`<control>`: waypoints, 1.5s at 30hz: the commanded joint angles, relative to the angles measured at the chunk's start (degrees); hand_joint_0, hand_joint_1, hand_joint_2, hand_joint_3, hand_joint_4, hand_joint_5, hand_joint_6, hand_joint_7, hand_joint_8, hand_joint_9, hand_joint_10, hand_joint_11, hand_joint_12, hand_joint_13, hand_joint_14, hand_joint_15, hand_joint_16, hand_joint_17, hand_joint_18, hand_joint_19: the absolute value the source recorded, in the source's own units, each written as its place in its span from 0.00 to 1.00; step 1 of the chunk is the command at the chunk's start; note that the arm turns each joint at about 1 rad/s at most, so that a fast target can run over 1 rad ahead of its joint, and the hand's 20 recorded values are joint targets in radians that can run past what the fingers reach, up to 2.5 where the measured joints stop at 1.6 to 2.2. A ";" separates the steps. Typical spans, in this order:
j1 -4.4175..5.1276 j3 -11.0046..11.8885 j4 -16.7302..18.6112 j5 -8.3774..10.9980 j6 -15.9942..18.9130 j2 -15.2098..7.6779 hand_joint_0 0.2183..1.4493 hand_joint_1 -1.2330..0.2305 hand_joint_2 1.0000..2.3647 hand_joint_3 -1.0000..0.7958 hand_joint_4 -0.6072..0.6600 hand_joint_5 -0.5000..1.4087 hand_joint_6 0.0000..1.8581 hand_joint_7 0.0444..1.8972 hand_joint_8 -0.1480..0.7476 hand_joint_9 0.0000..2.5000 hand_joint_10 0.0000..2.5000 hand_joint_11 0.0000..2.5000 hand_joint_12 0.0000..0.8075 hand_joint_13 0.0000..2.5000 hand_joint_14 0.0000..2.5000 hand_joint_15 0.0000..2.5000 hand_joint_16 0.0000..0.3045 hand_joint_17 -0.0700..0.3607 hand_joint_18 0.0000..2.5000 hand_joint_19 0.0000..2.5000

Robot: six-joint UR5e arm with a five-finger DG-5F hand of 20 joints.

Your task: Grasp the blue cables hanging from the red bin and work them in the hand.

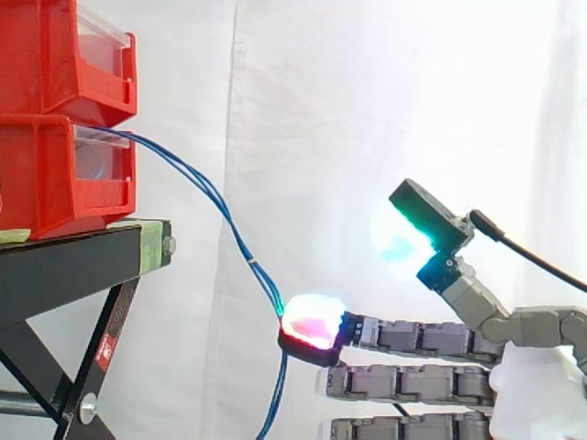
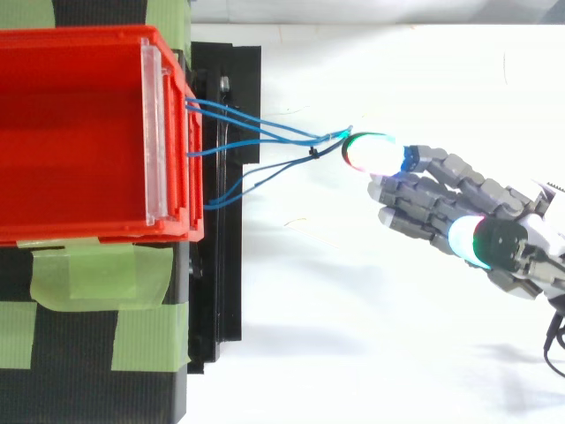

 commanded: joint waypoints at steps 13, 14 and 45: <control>-5.43 -2.19 4.38 -7.49 -0.75 0.05 0.47 0.45 0.00 0.04 0.67 0.19 0.00 0.36 0.39 0.09 0.00 0.06 0.45 0.00 0.00 0.09 0.22 0.52 0.00 0.09; -5.96 -2.19 4.55 -8.02 -0.75 0.05 0.47 0.45 0.00 0.04 0.67 0.19 0.00 0.36 0.39 0.09 0.00 0.06 0.45 0.00 0.00 0.09 0.22 0.52 0.00 0.09; -11.15 5.37 13.43 -18.65 -4.88 -6.81 0.47 0.45 0.00 0.04 0.67 0.19 0.00 0.36 0.40 0.10 0.00 0.06 0.45 0.00 0.00 0.09 0.22 0.52 0.00 0.09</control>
